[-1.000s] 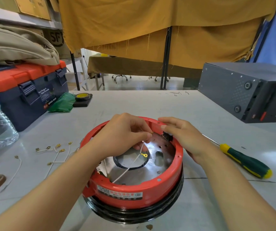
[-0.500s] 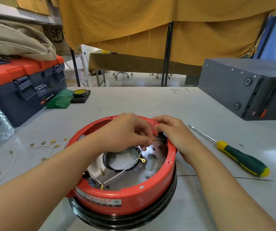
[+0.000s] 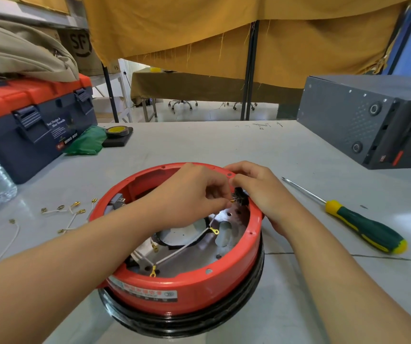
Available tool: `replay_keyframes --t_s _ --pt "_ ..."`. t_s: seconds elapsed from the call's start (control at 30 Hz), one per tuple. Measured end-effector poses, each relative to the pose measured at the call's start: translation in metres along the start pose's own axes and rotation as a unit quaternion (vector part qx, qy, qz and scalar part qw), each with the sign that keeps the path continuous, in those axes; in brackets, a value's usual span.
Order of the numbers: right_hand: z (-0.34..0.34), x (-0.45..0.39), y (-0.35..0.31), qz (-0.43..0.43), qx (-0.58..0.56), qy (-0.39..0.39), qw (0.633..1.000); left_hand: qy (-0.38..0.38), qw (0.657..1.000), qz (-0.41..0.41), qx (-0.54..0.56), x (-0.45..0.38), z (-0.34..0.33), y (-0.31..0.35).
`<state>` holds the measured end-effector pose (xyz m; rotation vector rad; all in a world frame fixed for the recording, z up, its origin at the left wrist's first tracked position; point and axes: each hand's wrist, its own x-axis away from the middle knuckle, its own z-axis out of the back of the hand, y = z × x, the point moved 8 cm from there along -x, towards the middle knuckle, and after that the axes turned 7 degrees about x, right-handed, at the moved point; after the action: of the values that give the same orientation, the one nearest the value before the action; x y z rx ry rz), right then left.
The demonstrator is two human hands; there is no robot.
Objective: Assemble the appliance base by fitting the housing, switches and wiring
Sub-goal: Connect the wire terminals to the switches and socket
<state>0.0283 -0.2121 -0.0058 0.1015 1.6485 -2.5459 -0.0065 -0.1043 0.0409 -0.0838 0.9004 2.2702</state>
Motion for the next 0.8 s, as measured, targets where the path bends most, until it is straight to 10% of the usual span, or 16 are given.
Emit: replay_keyframes --t_s 0.8 --pt "-0.0006 -0.0007 0.0 -0.001 0.007 -0.005 1.0 0.028 0.999 -0.021 -0.038 -0.0021 0.0022 -0.0005"
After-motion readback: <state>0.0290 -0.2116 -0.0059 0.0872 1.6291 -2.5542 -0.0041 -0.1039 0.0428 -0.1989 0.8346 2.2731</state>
